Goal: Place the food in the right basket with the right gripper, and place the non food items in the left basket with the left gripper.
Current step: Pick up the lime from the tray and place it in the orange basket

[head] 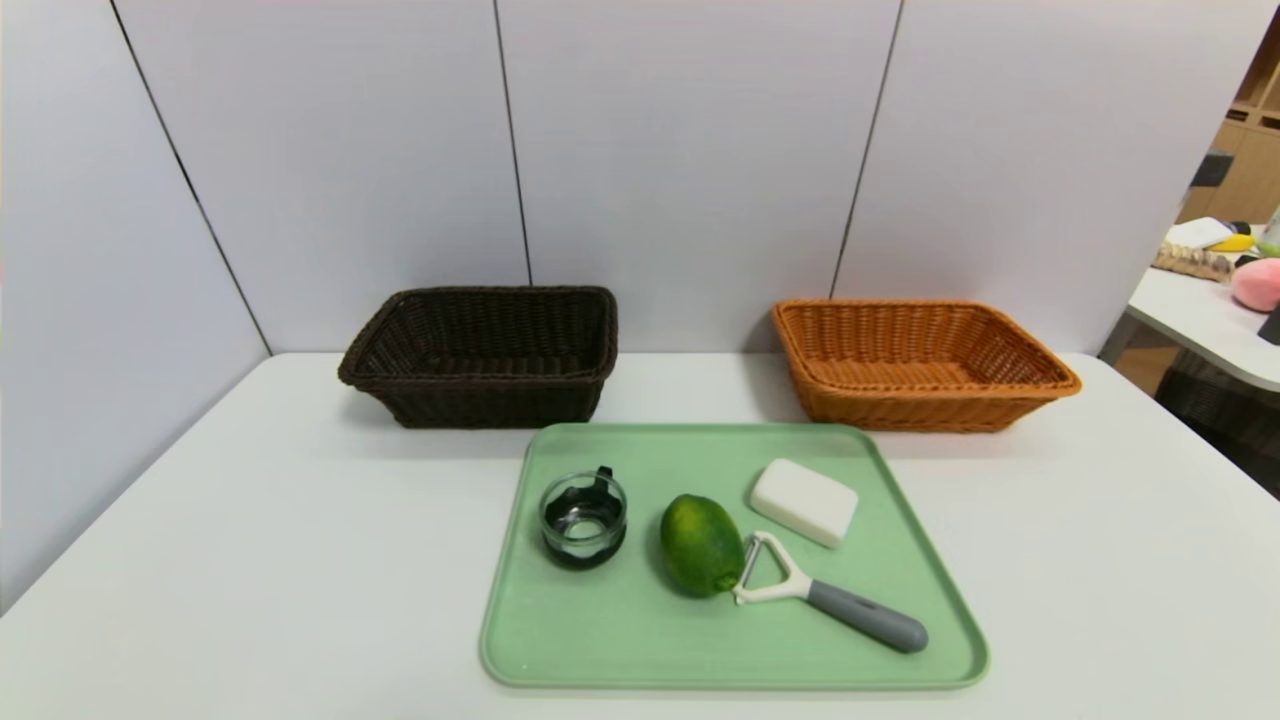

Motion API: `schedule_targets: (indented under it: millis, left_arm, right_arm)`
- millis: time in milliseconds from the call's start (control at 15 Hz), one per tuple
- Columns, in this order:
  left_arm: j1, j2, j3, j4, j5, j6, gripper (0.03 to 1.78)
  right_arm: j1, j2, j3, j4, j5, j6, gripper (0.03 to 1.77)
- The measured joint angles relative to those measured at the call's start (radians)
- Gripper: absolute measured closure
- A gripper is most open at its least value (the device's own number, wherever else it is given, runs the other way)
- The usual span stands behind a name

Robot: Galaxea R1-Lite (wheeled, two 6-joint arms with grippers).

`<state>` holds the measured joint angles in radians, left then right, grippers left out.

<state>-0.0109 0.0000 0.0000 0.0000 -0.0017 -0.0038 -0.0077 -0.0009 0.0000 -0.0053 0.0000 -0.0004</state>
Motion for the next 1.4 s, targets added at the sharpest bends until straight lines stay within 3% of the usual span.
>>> schedule_targets:
  millis: [533,733,1067,1400]
  left_arm:
    - [0.0,0.0,-0.003,0.002,0.003,0.005,0.12]
    - [0.0,0.002,-0.089,0.059,-0.004,0.019,0.12]
    - [0.0,0.091,-0.454,0.348,-0.098,0.034,0.12]
    - [0.0,0.382,-0.79,0.403,-0.133,0.079,0.12]
  right_arm:
    - [0.0,0.0,0.0,0.005,-0.003,-0.016,0.1]
    - [0.0,0.002,-0.061,0.036,0.003,-0.052,0.1]
    - [0.0,0.14,-0.408,0.218,0.097,-0.052,0.1]
    - [-0.002,0.49,-0.851,0.253,0.211,-0.055,0.1]
